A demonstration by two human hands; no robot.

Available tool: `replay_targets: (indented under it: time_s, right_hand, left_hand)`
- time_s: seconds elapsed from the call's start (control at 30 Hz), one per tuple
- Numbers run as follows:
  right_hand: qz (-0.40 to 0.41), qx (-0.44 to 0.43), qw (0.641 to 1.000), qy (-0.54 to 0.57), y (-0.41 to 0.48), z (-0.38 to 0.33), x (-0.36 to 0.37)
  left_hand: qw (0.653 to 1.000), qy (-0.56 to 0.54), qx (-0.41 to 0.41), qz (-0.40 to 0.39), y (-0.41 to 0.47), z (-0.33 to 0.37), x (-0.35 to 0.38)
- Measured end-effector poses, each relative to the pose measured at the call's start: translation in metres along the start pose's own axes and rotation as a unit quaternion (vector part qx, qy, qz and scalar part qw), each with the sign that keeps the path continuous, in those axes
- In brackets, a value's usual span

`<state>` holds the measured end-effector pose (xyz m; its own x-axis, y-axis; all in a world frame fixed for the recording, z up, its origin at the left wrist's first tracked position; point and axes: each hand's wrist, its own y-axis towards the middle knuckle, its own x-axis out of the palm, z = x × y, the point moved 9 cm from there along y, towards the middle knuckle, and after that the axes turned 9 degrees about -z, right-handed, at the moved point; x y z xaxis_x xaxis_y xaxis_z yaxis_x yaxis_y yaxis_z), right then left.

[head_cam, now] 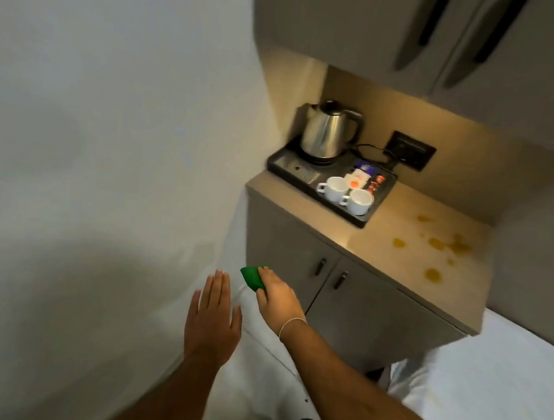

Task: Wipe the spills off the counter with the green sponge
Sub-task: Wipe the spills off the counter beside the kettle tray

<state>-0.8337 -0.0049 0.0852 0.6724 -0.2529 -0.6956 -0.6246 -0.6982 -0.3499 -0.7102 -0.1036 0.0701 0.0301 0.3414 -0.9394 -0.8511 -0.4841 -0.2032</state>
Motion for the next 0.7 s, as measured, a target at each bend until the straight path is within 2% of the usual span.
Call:
replay_targets:
  time_s: [0.17, 0.27, 0.43, 0.57, 0.63, 0.7]
  right_hand:
    - [0.114, 0.078, 0.983, 0.119, 0.002, 0.105, -0.116]
    - [0.197, 0.122, 0.963, 0.138, -0.018, 0.17, -0.179]
    - [0.315, 0.277, 0.899, 0.13, -0.055, 0.287, -0.257]
    - [0.314, 0.392, 0.86, 0.084, -0.059, 0.348, -0.275]
    - [0.274, 0.413, 0.867, 0.05, -0.04, 0.35, -0.264]
    - [0.25, 0.389, 0.887, 0.004, -0.008, 0.333, -0.245]
  left_hand:
    - [0.997, -0.003, 0.077, -0.009, 0.092, 0.109, 0.011]
    - [0.99, 0.002, 0.141, -0.029, 0.127, 0.166, 0.022]
    - [0.965, 0.054, 0.243, -0.079, 0.183, 0.241, 0.046]
    - [0.937, 0.09, 0.316, -0.12, 0.223, 0.293, 0.07]
    - [0.924, 0.098, 0.344, -0.138, 0.235, 0.312, 0.08]
    - [0.916, 0.093, 0.356, -0.158, 0.244, 0.32, 0.09]
